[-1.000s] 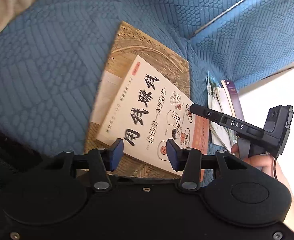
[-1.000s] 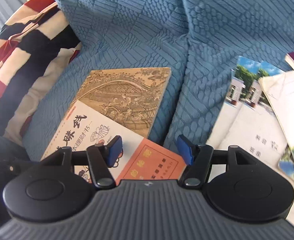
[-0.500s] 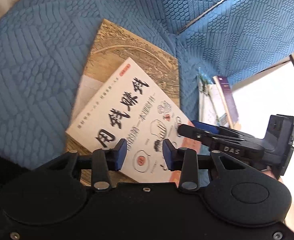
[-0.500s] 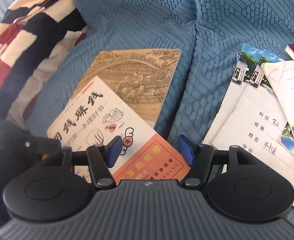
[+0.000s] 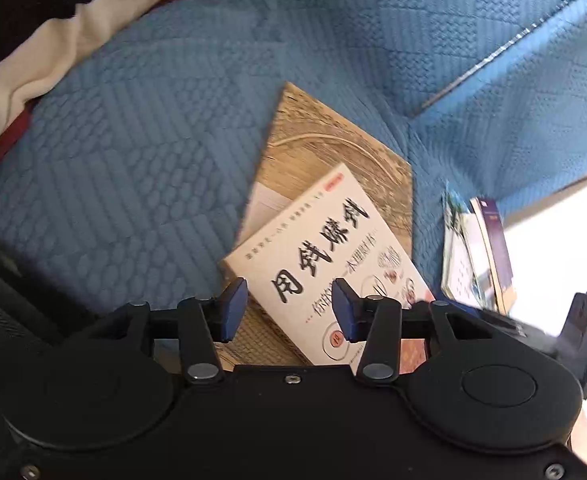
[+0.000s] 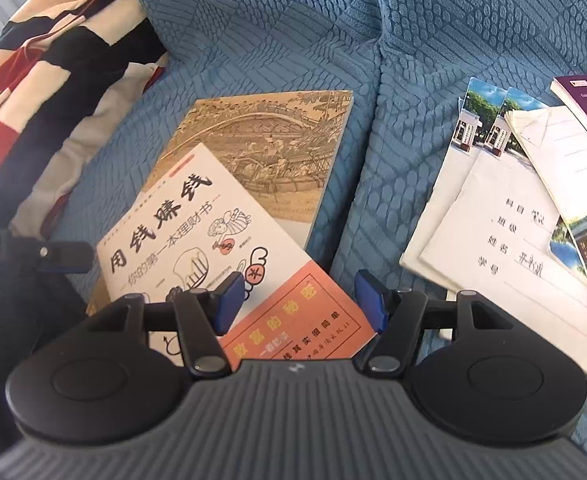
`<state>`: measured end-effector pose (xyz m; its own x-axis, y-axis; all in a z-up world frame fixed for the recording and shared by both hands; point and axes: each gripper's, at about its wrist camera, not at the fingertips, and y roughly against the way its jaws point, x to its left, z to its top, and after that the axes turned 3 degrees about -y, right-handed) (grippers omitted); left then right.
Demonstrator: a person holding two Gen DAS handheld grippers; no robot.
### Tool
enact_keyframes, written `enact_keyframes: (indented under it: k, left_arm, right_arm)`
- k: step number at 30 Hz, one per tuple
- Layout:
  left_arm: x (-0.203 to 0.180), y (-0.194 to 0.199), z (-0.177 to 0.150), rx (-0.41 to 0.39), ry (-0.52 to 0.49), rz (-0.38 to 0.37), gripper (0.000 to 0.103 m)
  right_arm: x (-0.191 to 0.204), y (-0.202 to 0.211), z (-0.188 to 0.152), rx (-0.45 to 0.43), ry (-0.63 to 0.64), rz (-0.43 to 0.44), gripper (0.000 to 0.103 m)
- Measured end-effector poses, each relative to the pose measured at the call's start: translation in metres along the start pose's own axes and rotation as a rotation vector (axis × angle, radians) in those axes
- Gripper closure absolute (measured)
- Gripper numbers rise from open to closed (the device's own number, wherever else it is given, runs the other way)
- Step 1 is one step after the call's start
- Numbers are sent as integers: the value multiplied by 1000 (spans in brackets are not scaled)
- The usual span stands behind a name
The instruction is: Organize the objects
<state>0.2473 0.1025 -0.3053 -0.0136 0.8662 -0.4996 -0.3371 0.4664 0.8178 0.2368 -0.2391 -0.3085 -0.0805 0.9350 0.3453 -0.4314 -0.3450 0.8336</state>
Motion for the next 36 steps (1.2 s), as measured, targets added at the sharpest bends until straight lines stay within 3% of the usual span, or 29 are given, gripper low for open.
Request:
enact_keyframes:
  k: [7,16,22,30,36]
  left_arm:
    - [4,-3,0,-12,8,51,57]
    - [14,-6,3,-2,62,38,55]
    - [6,-15,1,19,33,50,55]
    - [0,-21,-1,25,16,55,51]
    - [2,-26,3,14,38,59,51]
  right_arm:
    - [9,16,-12,-26,-23,-1,39]
    - [20,32,-29,-42,-65,75,38]
    - [27,36,-35,-69,-82,106,38]
    - [36,28,-41,-23,-71,252,39]
    - [44,27,-45,-67,-35,199,39]
